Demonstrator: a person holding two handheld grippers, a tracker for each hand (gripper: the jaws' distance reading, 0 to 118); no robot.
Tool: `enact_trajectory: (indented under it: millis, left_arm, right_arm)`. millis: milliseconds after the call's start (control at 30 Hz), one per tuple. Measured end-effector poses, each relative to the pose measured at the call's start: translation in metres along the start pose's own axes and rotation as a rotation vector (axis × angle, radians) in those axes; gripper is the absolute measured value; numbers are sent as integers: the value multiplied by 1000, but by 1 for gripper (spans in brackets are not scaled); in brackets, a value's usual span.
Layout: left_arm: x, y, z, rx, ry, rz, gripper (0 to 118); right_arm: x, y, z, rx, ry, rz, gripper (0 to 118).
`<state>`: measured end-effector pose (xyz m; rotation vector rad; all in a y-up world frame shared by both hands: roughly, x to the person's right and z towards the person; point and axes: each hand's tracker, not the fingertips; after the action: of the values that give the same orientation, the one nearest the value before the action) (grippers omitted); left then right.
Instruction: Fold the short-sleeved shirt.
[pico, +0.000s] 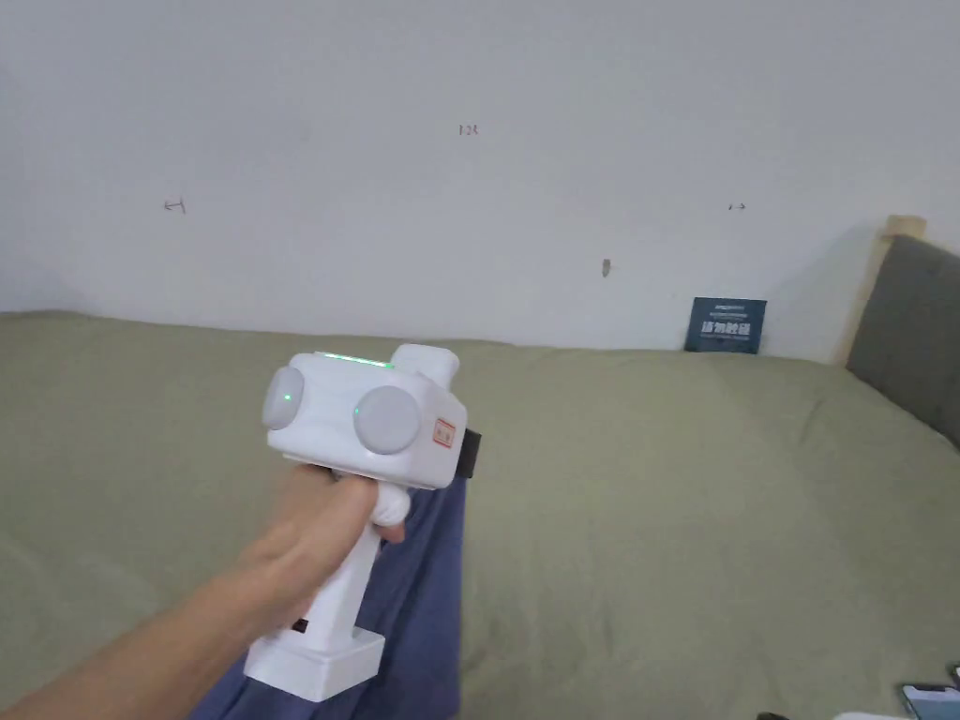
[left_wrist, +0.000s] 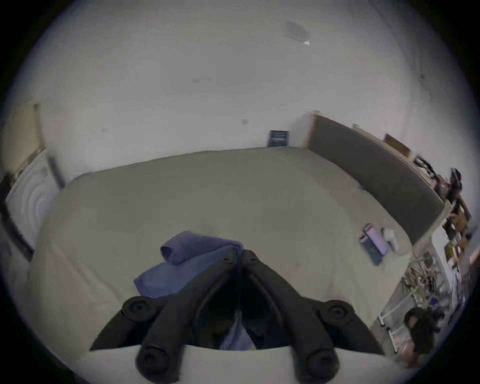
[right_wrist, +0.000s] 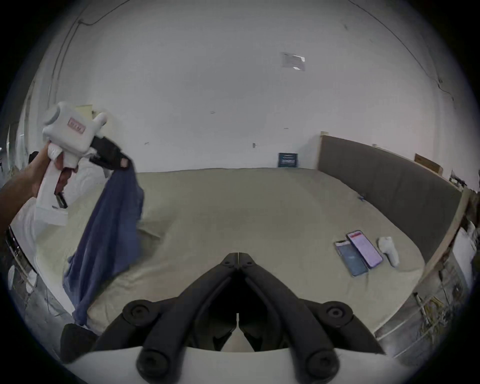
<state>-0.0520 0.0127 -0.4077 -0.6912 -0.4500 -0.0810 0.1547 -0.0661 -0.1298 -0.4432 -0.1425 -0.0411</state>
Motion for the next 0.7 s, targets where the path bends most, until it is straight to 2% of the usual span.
enact_trajectory:
  millis: [100, 200, 333, 367, 400, 467, 500, 633, 700]
  left_arm:
    - [47, -6, -61, -64, -102, -4, 1]
    - [78, -31, -118, -168, -139, -11, 1]
    - [87, -75, -181, -298, -146, 12, 2]
    - [85, -82, -191, -297, -147, 21, 8]
    - [83, -87, -197, -289, -144, 20, 29]
    - [77, -92, -195, -256, -133, 15, 113]
    - [70, -92, -191, -242, -115, 7, 118]
    - [32, -90, -129, -90, -55, 68, 117]
    - [6, -94, -78, -26, -16, 79, 116]
  right_arm:
    - [16, -8, -5, -31, -31, -14, 0]
    - [26, -14, -13, -60, -58, -27, 0]
    - [33, -23, -27, -99, -73, -23, 0]
    - [34, -24, -30, -108, -75, -26, 0]
    - [35, -26, -34, -117, -76, -27, 0]
    - [34, -27, -41, -129, -75, -26, 0]
    - [33, -27, -43, -133, -74, -23, 0]
    - [25, -22, -38, -118, -62, -26, 0]
    - [18, -18, -32, -95, -55, -21, 0]
